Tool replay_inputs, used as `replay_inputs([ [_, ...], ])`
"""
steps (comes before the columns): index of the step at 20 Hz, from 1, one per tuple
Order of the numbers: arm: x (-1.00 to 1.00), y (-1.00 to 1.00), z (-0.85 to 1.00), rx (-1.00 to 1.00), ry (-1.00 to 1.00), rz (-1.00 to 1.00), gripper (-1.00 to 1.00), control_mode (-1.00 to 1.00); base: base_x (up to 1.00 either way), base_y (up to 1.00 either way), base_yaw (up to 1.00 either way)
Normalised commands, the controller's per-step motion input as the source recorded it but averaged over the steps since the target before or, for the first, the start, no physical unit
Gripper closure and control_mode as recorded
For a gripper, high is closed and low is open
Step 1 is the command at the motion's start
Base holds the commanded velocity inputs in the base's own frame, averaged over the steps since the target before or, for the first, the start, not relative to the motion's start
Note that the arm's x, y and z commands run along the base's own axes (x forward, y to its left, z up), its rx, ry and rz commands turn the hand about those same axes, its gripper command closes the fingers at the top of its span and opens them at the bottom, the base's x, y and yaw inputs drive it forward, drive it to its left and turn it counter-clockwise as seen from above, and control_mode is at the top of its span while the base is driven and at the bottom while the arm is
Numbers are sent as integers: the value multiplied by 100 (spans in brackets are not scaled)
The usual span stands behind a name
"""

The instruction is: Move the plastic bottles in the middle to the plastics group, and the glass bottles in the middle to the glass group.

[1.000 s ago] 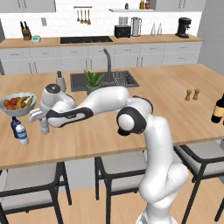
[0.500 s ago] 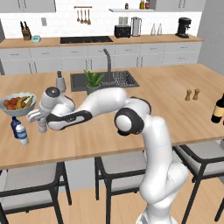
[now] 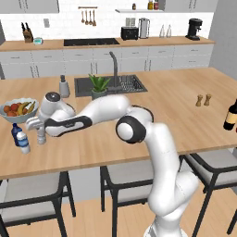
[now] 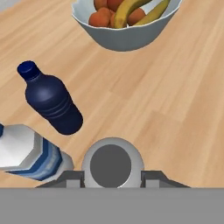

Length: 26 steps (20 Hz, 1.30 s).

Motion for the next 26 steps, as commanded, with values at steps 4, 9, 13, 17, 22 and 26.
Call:
replay_inputs([
  [4,5,9,-24,-1,0,0,100,-100,0,0,0],
  [9,0,0,0,-3,0,0,100,-100,0,0,0],
  [13,0,0,0,-4,0,0,100,-100,0,0,0],
  [17,0,0,0,0,0,0,100,-100,0,0,0],
  [22,0,0,0,0,0,0,-100,-100,0,0,0],
  [26,0,0,0,0,0,0,-100,-100,0,0,0],
])
